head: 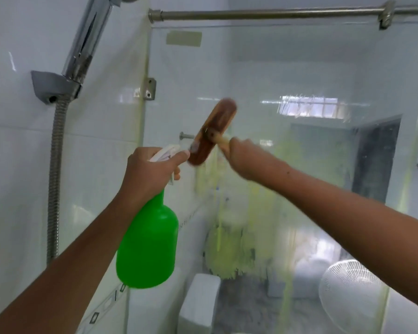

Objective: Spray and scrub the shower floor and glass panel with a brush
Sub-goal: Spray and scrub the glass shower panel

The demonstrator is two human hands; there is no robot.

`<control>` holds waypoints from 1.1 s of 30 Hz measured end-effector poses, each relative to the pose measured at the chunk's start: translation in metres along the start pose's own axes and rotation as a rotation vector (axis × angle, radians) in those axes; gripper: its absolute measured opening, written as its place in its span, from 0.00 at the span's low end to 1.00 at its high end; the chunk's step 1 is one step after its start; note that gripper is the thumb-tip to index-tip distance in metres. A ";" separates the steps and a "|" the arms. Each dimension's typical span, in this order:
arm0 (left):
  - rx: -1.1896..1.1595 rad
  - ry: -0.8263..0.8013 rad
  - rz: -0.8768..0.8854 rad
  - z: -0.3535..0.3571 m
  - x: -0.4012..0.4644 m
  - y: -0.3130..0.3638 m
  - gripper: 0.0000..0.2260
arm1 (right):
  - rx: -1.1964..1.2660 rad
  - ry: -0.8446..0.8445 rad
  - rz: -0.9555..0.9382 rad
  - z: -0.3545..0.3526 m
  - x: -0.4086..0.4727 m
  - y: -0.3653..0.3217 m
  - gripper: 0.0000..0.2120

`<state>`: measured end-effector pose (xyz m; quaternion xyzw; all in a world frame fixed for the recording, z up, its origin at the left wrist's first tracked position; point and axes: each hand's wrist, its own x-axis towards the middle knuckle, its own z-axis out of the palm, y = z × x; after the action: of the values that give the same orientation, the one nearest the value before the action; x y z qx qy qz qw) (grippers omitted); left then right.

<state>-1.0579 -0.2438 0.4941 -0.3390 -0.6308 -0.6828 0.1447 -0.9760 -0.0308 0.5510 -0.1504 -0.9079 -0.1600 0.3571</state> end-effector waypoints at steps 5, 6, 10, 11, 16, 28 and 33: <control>-0.016 -0.001 -0.008 0.006 0.000 -0.005 0.13 | -0.093 -0.143 -0.109 0.023 -0.050 0.008 0.22; -0.019 -0.009 -0.016 0.007 0.000 -0.006 0.13 | -0.065 -0.064 -0.071 0.014 -0.038 0.016 0.21; -0.004 -0.036 -0.014 0.011 0.001 -0.010 0.14 | 0.135 0.177 0.137 -0.042 0.015 0.049 0.21; -0.008 -0.035 -0.011 0.011 0.000 -0.011 0.13 | 0.157 0.188 0.158 -0.046 0.018 0.055 0.21; 0.004 -0.041 -0.018 0.007 -0.004 -0.015 0.08 | -0.085 -0.068 -0.068 0.014 -0.041 0.029 0.21; 0.012 -0.033 -0.020 -0.007 -0.009 -0.003 0.11 | 0.095 0.137 0.150 -0.051 0.011 0.037 0.21; -0.014 -0.038 -0.034 -0.010 -0.008 0.001 0.10 | -0.251 -0.180 -0.207 0.023 -0.053 -0.005 0.23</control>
<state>-1.0539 -0.2557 0.4901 -0.3420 -0.6342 -0.6832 0.1187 -0.9543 -0.0348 0.4970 -0.1134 -0.9196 -0.2938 0.2347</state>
